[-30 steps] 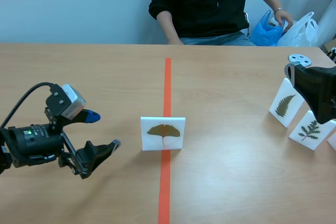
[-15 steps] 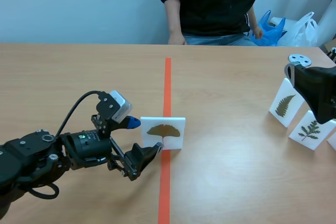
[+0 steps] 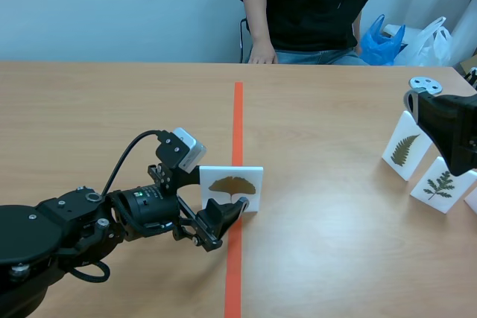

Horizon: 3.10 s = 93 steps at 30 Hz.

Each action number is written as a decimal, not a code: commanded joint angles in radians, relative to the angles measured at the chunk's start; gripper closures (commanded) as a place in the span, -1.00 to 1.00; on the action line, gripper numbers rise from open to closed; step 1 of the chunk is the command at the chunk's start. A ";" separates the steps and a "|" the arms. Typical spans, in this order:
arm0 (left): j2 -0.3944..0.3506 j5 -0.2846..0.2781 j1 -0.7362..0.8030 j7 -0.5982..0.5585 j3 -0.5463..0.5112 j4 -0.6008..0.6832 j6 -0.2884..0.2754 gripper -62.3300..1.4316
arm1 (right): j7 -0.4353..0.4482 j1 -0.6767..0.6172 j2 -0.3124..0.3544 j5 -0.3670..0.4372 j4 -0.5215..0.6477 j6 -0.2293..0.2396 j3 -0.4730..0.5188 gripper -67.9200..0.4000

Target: Sort the leaf by its shape. The table is split by an orange tape line. A compound leaf with several leaflets goes to the left side, a simple leaf with one blade goes to the right side. Return to the home posture when a red brick is placed on the table.

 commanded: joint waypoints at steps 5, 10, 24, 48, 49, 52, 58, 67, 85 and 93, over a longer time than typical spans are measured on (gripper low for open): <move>0.023 -0.006 -0.009 -0.013 -0.007 0.013 0.021 -0.18 | 0.008 0.014 0.011 0.009 0.014 -0.006 0.007 -0.70; 0.023 -0.006 -0.009 -0.014 -0.007 0.013 0.028 0.27 | 0.008 0.014 0.011 0.009 0.014 -0.006 0.007 -0.70; 0.023 -0.007 -0.008 -0.034 -0.010 0.013 0.027 0.59 | 0.008 0.014 0.011 0.009 0.014 -0.006 0.007 -0.70; 0.009 -0.011 0.047 -0.042 -0.141 0.076 0.027 0.82 | 0.008 0.014 0.011 0.009 0.014 -0.006 0.007 -0.70; 0.008 -0.011 0.047 -0.044 -0.159 0.082 0.027 0.82 | 0.008 0.014 0.011 0.009 0.014 -0.006 0.007 -0.70; -0.007 -0.031 0.047 -0.043 -0.221 0.104 0.027 0.82 | 0.008 0.014 0.011 0.009 0.014 -0.006 0.007 -0.70; -0.051 -0.034 0.045 -0.039 -0.356 0.108 0.085 0.82 | 0.008 0.014 0.011 0.009 0.014 -0.006 0.007 -0.70; -0.175 -0.034 0.069 -0.029 -0.496 0.100 0.141 0.82 | 0.008 0.014 0.011 0.009 0.014 -0.006 0.007 -0.70; -0.234 -0.033 0.116 -0.060 -0.550 -0.001 0.240 0.82 | 0.010 0.014 0.011 0.009 0.014 -0.006 0.007 -0.70; -0.235 -0.034 0.119 -0.059 -0.550 -0.021 0.265 0.35 | 0.011 0.014 0.011 0.009 0.014 -0.006 0.007 -0.70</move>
